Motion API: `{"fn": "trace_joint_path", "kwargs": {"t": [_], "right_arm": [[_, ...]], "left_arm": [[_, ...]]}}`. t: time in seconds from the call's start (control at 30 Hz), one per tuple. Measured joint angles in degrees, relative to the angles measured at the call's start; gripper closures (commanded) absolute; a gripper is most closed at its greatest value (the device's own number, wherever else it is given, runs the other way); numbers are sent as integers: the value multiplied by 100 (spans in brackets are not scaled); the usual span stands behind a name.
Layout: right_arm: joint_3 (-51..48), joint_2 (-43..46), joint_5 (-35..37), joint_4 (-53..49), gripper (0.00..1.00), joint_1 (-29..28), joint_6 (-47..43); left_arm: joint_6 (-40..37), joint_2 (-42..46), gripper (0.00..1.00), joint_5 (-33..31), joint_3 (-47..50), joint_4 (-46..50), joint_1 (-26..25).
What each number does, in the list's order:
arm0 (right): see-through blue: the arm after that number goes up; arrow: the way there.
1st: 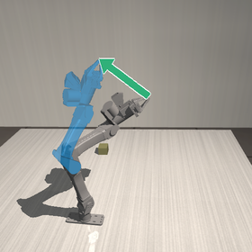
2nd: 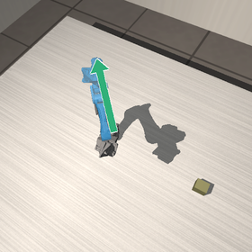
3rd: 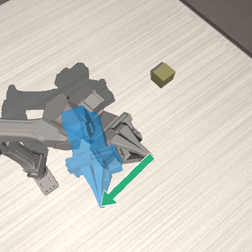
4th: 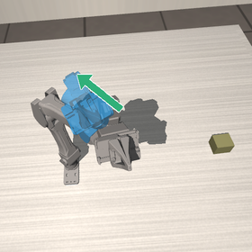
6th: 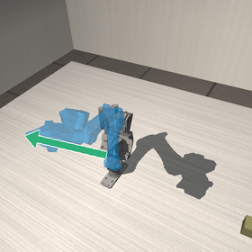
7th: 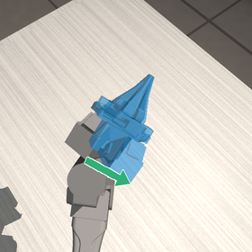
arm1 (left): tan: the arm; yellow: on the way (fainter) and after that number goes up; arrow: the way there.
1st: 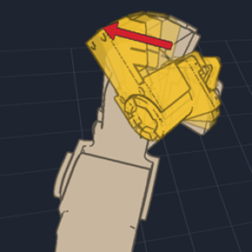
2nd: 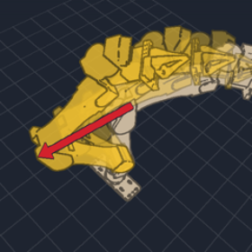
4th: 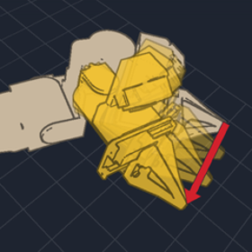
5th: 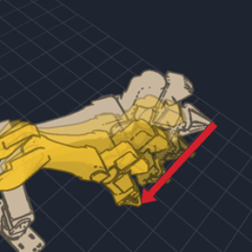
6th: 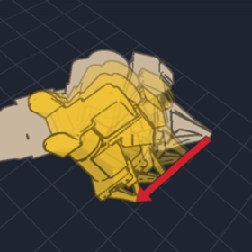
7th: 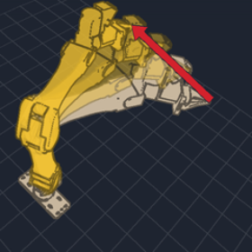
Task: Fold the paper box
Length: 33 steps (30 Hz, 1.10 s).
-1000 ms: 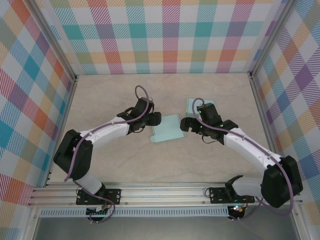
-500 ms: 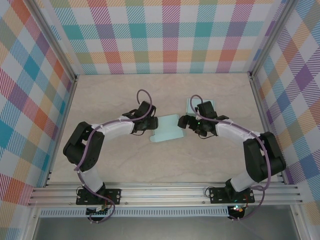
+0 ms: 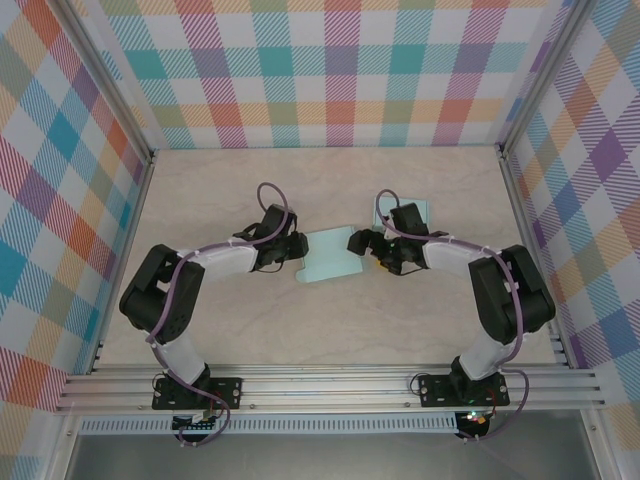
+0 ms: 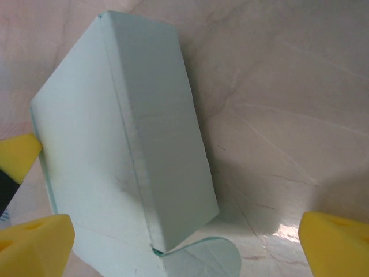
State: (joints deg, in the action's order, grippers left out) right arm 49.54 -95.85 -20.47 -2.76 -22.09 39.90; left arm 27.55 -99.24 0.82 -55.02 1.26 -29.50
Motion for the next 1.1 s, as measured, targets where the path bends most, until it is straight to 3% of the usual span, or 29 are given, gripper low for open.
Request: {"fn": "trace_joint_path", "kwargs": {"t": [0.23, 0.57, 0.77, 0.97, 1.1], "right_arm": [[0, -153, -501, 601, 1, 0, 160], [0, -459, -817, 1019, 2, 0, 190], [9, -612, -1067, 1228, 5, 2, 195], [20, -809, -1443, 1700, 15, 17, 332], [20, -944, -1725, 2127, 30, 15, 549]], "left_arm": [[131, 11, 74, 262, 129, -262, 127], [184, 11, 89, 579, 216, -494, 310], [210, -13, 91, 903, 295, -699, 511], [210, -59, 91, 1115, 304, -804, 614], [243, -79, 90, 1143, 306, -863, 625]]}}
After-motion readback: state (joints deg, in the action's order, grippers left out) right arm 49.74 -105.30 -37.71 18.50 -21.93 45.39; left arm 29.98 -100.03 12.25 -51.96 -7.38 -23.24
